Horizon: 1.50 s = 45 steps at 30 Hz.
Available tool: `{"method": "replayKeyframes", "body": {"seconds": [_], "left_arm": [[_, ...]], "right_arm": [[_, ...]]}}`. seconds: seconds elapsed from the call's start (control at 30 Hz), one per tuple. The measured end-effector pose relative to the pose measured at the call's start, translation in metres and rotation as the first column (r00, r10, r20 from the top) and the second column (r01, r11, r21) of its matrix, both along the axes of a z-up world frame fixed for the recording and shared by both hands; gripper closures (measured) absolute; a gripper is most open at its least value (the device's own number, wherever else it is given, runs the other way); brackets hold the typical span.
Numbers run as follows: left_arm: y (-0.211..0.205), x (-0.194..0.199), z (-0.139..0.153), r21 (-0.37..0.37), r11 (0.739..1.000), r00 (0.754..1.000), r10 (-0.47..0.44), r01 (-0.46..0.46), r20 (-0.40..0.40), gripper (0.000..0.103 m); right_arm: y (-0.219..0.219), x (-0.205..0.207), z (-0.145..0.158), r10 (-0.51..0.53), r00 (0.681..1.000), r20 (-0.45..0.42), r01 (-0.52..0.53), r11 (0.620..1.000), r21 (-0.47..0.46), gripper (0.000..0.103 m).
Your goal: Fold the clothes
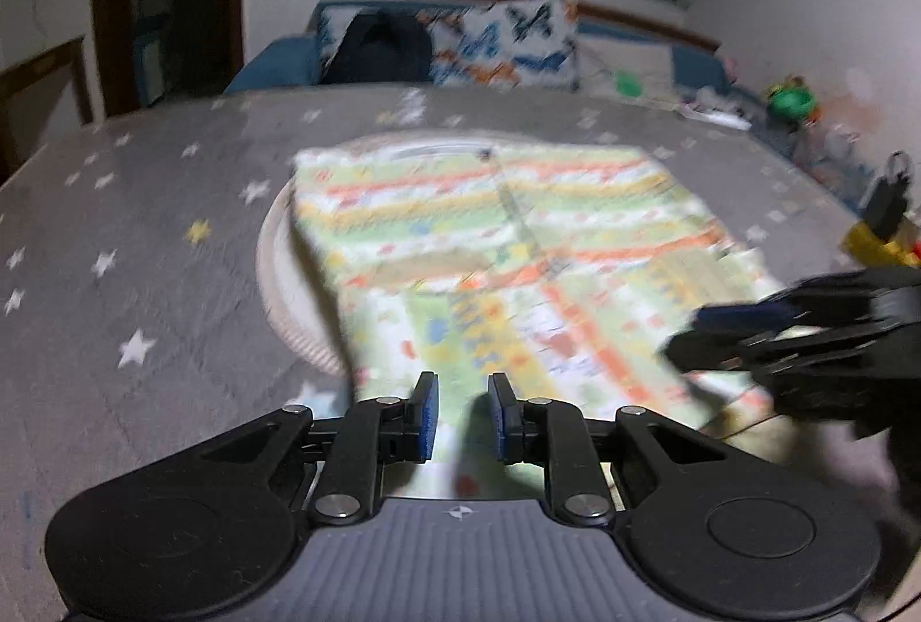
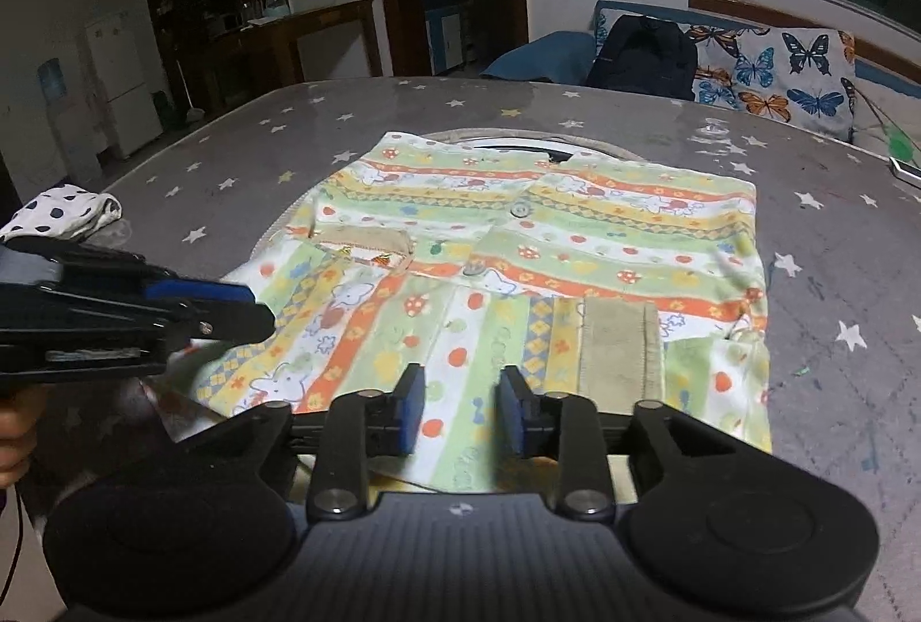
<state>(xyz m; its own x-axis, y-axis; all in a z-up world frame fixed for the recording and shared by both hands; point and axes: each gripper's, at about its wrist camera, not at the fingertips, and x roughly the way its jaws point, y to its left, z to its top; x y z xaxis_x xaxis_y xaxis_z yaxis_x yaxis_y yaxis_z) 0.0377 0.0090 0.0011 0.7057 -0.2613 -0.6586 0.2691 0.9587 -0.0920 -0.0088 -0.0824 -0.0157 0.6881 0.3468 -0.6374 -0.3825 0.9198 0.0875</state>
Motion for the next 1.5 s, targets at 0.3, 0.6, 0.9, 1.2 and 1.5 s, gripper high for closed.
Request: {"method": "replayKeyframes", "body": {"seconds": [0.3, 0.6, 0.9, 1.2, 1.5], "left_arm": [[0.01, 0.004, 0.002, 0.019, 0.998, 0.998, 0.055, -0.055, -0.009, 0.084], [-0.005, 0.043, 0.007, 0.016, 0.999, 0.999, 0.046, -0.046, -0.017, 0.083], [0.008, 0.055, 0.001, 0.007, 0.997, 0.996, 0.076, -0.076, -0.043, 0.083], [-0.006, 0.014, 0.008, 0.045, 0.999, 1.0, -0.005, 0.005, 0.019, 0.075], [-0.009, -0.017, -0.001, 0.119, 0.992, 0.998, -0.04, 0.033, 0.052, 0.071]], "right_arm": [[-0.024, 0.015, 0.007, -0.069, 0.998, 0.013, 0.068, 0.997, 0.024, 0.068], [-0.026, 0.025, 0.001, -0.074, 0.997, 0.008, 0.074, 0.997, 0.02, 0.068], [-0.026, 0.03, -0.002, -0.084, 0.996, 0.007, 0.084, 0.996, 0.008, 0.072], [-0.006, -0.002, 0.008, 0.017, 0.999, 0.03, -0.017, 1.0, 0.012, 0.067], [0.004, -0.029, -0.004, 0.065, 0.998, 0.02, -0.064, 0.997, -0.042, 0.065]]}}
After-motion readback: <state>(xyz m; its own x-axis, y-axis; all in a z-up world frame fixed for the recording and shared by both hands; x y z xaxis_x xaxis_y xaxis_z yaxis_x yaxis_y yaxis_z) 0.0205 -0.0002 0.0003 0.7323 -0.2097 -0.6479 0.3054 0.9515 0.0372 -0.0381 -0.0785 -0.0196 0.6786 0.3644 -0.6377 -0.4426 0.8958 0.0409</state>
